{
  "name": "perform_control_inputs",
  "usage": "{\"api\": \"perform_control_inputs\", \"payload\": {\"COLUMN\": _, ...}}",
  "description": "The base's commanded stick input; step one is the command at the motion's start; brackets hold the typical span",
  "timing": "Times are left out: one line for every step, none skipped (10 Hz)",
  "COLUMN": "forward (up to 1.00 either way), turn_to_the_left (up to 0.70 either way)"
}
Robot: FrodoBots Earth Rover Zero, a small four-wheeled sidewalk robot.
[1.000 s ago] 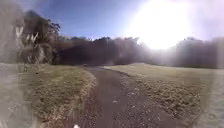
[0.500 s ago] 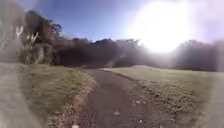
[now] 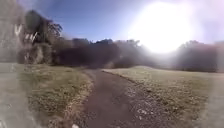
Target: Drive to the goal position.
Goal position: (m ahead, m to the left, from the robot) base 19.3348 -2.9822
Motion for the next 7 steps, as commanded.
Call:
{"api": "perform_control_inputs", "payload": {"forward": 0.6, "turn_to_the_left": 0.0}}
{"api": "perform_control_inputs", "payload": {"forward": 0.6, "turn_to_the_left": 0.0}}
{"api": "perform_control_inputs", "payload": {"forward": 0.6, "turn_to_the_left": 0.0}}
{"api": "perform_control_inputs", "payload": {"forward": 0.6, "turn_to_the_left": 0.0}}
{"api": "perform_control_inputs", "payload": {"forward": 0.6, "turn_to_the_left": 0.0}}
{"api": "perform_control_inputs", "payload": {"forward": 0.6, "turn_to_the_left": 0.0}}
{"api": "perform_control_inputs", "payload": {"forward": 0.6, "turn_to_the_left": 0.0}}
